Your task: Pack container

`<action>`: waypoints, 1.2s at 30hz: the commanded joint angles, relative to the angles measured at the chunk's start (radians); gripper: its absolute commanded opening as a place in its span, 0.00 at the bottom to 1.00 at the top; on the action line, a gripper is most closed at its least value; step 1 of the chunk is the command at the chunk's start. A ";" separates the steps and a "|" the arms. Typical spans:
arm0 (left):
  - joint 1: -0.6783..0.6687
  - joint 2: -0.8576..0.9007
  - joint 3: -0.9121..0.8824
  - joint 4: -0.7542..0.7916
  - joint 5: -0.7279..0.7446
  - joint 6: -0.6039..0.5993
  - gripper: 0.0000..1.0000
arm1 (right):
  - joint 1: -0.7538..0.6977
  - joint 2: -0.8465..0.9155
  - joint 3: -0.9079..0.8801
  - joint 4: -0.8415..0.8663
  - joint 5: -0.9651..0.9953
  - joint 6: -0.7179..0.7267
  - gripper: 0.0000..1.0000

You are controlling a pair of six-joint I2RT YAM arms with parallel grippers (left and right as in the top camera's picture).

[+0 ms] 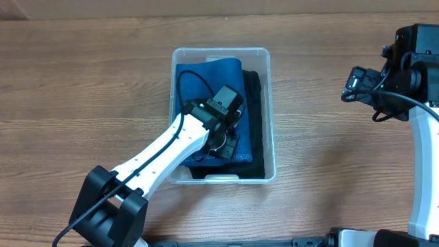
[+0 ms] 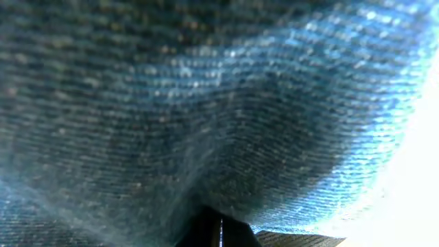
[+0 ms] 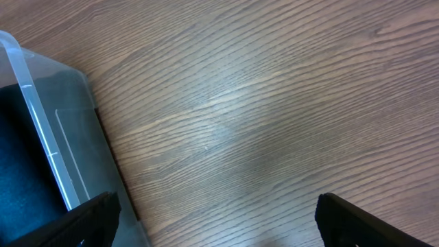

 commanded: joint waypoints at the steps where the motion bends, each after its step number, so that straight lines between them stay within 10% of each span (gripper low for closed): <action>1: 0.015 0.010 0.027 -0.013 -0.041 0.020 0.04 | -0.002 -0.006 0.001 0.002 -0.001 0.004 0.95; 6: 0.016 -0.174 0.237 -0.116 -0.222 0.023 0.07 | -0.002 -0.006 0.001 0.010 -0.040 -0.011 0.98; 8: 0.035 -0.262 0.280 -0.112 -0.298 0.023 0.66 | 0.005 -0.006 0.001 0.039 -0.130 -0.080 0.99; 11: 0.176 -0.351 0.282 -0.082 -0.301 0.016 1.00 | 0.040 -0.004 0.001 0.108 -0.133 -0.080 1.00; 19: 0.594 -0.299 0.282 -0.034 -0.233 0.008 1.00 | 0.206 0.093 0.001 0.385 -0.121 -0.128 1.00; 27: 0.643 -0.361 0.264 -0.086 -0.231 0.050 1.00 | 0.195 0.045 -0.015 0.350 -0.139 -0.045 1.00; 36: 0.643 -1.110 -0.329 0.140 -0.106 0.076 1.00 | 0.202 -0.704 -0.724 0.633 -0.086 -0.060 1.00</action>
